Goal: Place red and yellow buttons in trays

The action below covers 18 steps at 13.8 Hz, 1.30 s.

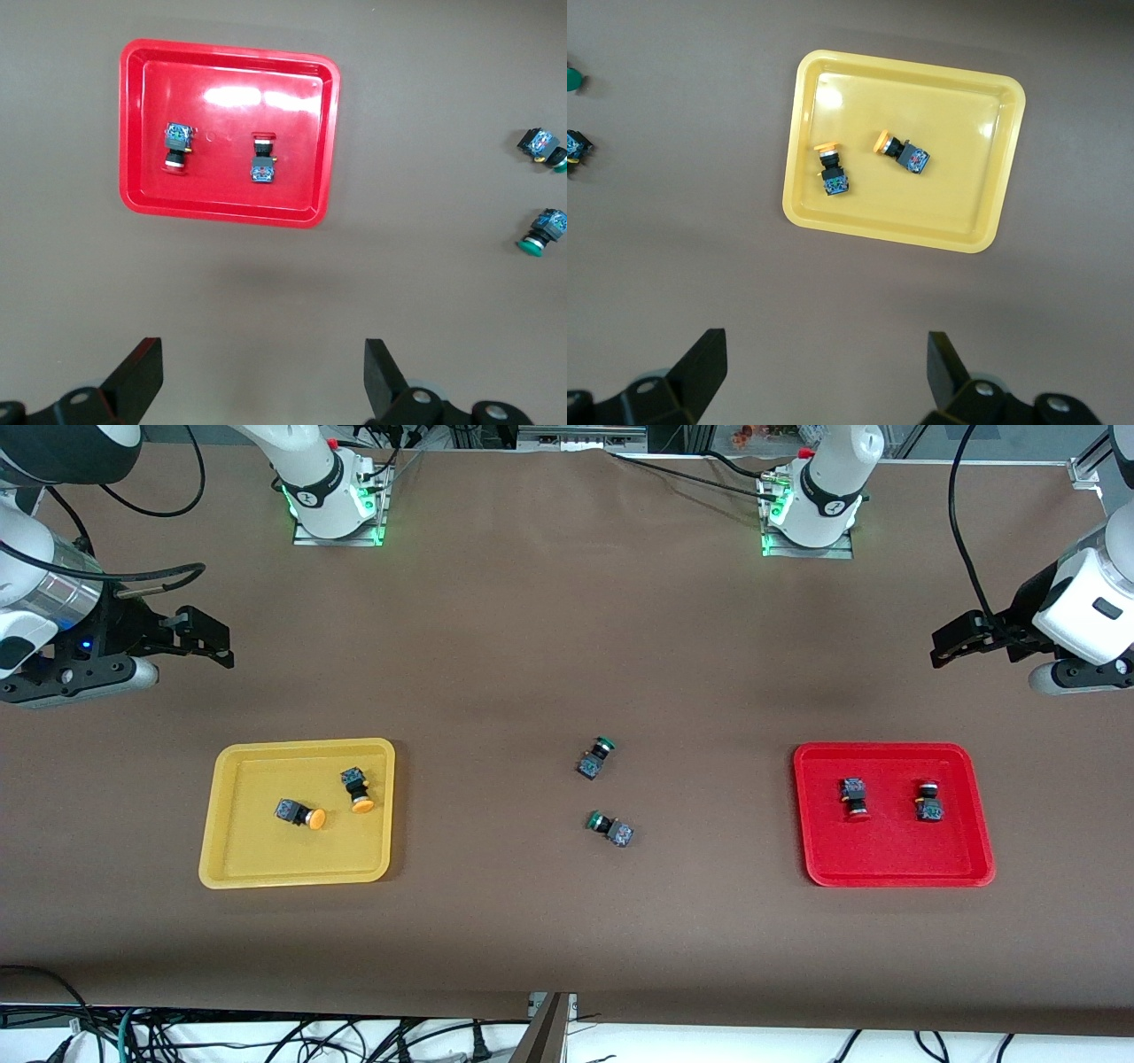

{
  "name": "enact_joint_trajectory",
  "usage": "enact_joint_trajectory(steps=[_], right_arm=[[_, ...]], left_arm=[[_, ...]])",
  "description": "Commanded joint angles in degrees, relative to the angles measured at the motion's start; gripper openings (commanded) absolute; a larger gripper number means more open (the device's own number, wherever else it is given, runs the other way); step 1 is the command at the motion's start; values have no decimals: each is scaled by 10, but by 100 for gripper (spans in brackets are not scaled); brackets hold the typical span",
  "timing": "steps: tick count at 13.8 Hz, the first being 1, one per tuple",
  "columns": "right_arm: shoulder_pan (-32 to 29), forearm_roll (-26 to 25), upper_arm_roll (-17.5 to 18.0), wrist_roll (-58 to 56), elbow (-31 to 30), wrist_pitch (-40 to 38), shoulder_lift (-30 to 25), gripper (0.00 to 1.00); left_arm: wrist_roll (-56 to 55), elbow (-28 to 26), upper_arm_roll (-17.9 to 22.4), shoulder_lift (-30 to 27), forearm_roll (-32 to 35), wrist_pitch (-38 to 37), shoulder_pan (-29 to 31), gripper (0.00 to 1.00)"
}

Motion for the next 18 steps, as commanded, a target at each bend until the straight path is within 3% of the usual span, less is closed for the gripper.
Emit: enact_joint_trajectory(steps=[1,18], right_arm=[[-2,8,2,-7,-4,-2,-6,100],[-2,8,1,-7,-4,-4,-6,100]], left_arm=[[-8,14,2,11,-19,-11,4,100],[-8,51,-1,41,-16,-17,7,100]])
